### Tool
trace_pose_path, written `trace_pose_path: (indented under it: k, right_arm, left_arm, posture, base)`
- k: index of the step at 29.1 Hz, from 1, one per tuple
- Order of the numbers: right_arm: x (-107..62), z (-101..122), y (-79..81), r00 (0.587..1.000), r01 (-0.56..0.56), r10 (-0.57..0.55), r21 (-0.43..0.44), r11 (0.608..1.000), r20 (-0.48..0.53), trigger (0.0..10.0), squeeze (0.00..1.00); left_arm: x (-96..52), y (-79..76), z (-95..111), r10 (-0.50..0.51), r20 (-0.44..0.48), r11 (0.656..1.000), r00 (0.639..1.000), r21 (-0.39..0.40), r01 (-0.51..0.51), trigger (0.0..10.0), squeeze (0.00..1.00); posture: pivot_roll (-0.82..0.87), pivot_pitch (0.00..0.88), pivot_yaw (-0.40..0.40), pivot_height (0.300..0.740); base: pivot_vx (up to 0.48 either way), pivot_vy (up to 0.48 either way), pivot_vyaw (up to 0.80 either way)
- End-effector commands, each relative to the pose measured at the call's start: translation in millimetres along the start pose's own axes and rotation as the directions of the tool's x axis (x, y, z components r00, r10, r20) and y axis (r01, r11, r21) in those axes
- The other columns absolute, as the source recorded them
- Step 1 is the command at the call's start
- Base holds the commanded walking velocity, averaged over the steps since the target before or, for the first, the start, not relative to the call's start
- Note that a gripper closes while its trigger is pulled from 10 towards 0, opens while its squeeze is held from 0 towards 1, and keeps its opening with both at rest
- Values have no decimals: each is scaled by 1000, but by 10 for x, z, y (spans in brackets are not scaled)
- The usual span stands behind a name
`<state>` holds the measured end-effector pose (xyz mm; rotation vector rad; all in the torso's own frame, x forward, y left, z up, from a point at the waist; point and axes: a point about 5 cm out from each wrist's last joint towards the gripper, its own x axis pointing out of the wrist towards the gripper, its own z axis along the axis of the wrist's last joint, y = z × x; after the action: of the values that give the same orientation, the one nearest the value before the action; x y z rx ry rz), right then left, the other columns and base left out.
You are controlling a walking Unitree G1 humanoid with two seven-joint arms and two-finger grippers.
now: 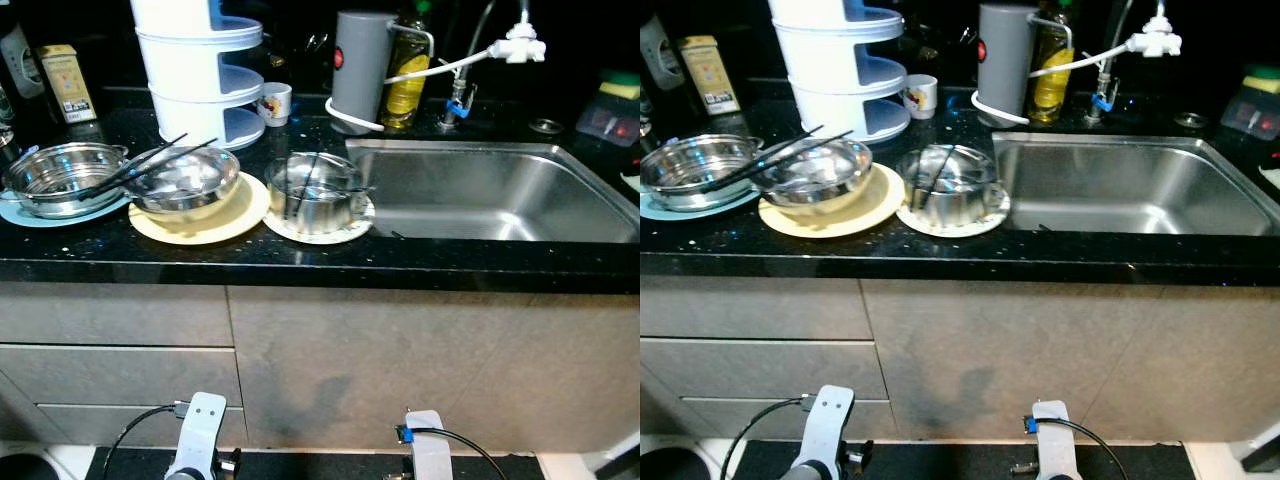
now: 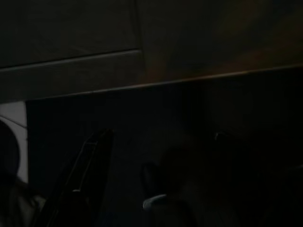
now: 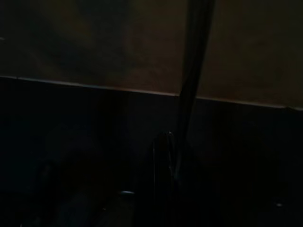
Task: Kitchen organization
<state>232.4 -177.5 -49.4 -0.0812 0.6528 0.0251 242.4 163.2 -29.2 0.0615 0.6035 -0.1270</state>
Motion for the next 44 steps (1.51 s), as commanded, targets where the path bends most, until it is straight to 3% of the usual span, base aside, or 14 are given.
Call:
trace_pose_path:
  k: [1, 27, 28, 32, 44]
  right_arm:
    - [-4, -5, -21, 1000, 7, -7, 1, 1000, 0, 10000, 0]
    - [5, 20, 2, 1000, 6, -6, 2, 1000, 6, 10000, 0]
    - [6, 22, 2, 1000, 6, -6, 3, 1000, 7, 10000, 0]
    - [6, 25, 0, 1000, 7, -7, 3, 1000, 8, 10000, 0]
    - [7, 30, -1, 1000, 5, -5, 1, 1000, 10, 10000, 0]
  left_arm:
    - [-7, -16, -45, -6, -18, 1000, 1000, 3, 6, 10000, 0]
    - [9, -5, -32, -5, -21, 1000, 1000, 0, 5, 10000, 0]
    - [13, -9, -14, -6, -10, 998, 1000, -70, 6, 10000, 0]
    - [17, -13, 5, -11, 0, 995, 1000, -97, 11, 10000, 0]
    - [18, -18, 45, -9, 22, 998, 1000, -59, 11, 10000, 0]
  posture:
    - [-91, 125, -46, 740]
    - [-93, 130, -41, 740]
    - [-93, 130, -41, 740]
    - [-94, 128, -41, 740]
    - [-95, 126, -41, 740]
  base:
    - [0, -326, 0]
    - [0, -330, 0]
    - [0, 0, 0]
    - [0, 120, 0]
    - [0, 360, 0]
